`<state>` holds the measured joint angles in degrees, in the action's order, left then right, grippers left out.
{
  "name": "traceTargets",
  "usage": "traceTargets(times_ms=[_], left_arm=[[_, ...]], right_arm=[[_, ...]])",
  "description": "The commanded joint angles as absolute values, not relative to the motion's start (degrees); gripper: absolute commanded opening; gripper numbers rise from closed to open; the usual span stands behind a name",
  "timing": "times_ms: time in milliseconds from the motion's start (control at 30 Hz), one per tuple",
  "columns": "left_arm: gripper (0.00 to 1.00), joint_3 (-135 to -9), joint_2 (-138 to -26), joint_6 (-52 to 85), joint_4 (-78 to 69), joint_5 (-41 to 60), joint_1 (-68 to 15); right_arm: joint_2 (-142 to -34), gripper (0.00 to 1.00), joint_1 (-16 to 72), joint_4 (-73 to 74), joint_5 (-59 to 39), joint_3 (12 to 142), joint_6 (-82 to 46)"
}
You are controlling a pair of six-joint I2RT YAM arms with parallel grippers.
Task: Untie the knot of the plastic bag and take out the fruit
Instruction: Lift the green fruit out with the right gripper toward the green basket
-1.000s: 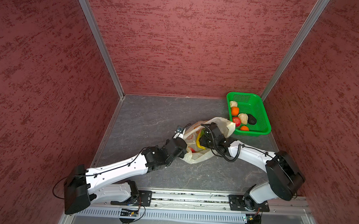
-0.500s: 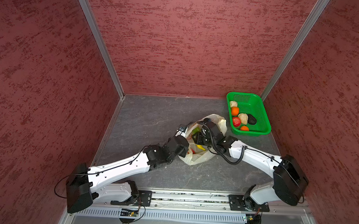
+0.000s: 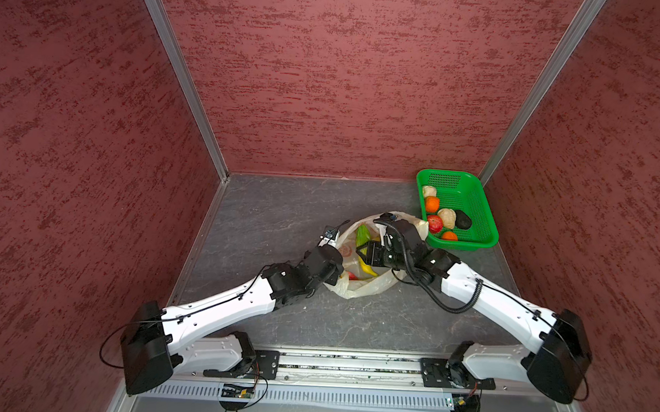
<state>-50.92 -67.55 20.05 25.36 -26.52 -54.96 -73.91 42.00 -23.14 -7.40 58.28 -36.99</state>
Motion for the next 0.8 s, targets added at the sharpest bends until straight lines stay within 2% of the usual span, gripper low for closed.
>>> traceTargets(times_ms=[0,367,567,767], left_arm=[[0.0,-52.82,-68.27,19.1,25.54,-27.26,-54.18],[0.0,-53.47,-68.58,18.08,26.06,-26.92,-53.56],[0.0,-51.61,-66.01,17.08,26.71,-25.28,-53.5],[0.0,-49.34,-62.13,15.21,28.13,-19.55,-52.75]], right_arm=[[-70.68,0.32,42.39,-27.92,-9.4,61.68,-36.72],[-67.64,0.32,40.74,-36.65,-8.51,72.27,-35.9],[-70.44,0.32,31.38,-38.9,-12.06,82.46,-33.52],[-74.79,0.32,18.65,-39.1,-15.27,89.69,-31.91]])
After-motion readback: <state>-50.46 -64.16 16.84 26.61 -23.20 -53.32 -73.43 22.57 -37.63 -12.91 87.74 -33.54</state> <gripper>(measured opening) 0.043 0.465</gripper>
